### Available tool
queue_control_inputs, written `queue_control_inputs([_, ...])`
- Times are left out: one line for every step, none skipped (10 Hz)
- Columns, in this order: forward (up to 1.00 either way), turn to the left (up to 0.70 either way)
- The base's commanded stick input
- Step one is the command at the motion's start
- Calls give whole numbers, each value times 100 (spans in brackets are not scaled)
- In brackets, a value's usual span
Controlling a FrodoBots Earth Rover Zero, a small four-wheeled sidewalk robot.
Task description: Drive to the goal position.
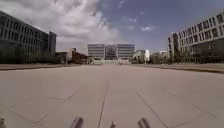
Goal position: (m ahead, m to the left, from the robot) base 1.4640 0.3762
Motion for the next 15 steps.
queue_control_inputs([99, -1])
queue_control_inputs([99, -1])
queue_control_inputs([99, -1])
queue_control_inputs([99, -1])
queue_control_inputs([99, -1])
queue_control_inputs([99, -1])
queue_control_inputs([99, -1])
queue_control_inputs([99, -1])
queue_control_inputs([99, -1])
queue_control_inputs([99, -1])
queue_control_inputs([99, -1])
queue_control_inputs([99, -1])
queue_control_inputs([99, -1])
queue_control_inputs([99, -1])
queue_control_inputs([99, -1])
